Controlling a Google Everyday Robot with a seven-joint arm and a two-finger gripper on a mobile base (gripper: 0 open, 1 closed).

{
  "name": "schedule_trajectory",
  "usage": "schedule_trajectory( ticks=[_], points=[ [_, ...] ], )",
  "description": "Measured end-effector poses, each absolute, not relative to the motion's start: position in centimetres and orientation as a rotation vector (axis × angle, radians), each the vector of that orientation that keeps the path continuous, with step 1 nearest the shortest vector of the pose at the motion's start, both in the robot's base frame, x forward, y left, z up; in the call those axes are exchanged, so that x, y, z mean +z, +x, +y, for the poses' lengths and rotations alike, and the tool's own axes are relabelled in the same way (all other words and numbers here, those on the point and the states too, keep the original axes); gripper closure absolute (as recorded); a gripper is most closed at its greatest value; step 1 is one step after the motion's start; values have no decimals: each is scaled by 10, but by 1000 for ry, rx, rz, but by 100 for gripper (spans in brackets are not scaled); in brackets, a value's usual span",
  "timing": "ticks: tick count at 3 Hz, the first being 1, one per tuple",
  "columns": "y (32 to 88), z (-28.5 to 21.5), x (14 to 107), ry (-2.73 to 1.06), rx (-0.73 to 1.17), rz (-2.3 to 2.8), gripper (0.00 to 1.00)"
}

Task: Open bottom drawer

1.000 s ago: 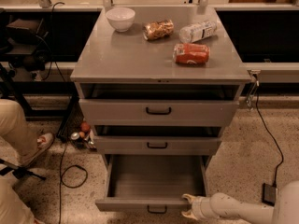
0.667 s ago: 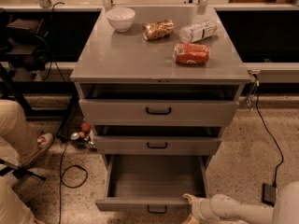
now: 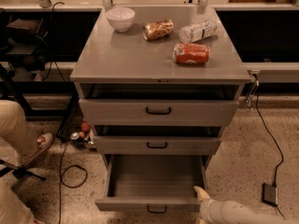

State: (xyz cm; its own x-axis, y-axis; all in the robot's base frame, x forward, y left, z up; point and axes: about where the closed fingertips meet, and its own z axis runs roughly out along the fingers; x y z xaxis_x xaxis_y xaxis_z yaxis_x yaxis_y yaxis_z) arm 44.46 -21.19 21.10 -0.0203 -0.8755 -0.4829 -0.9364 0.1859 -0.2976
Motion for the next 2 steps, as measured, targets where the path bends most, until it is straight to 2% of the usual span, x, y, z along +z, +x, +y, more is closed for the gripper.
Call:
schedule_trajectory(
  ticks=[1,2],
  points=[
    [441,-226,305,-1626,-51,1761,0],
    [433,-224,366,-1588,-116,1658,0]
  ],
)
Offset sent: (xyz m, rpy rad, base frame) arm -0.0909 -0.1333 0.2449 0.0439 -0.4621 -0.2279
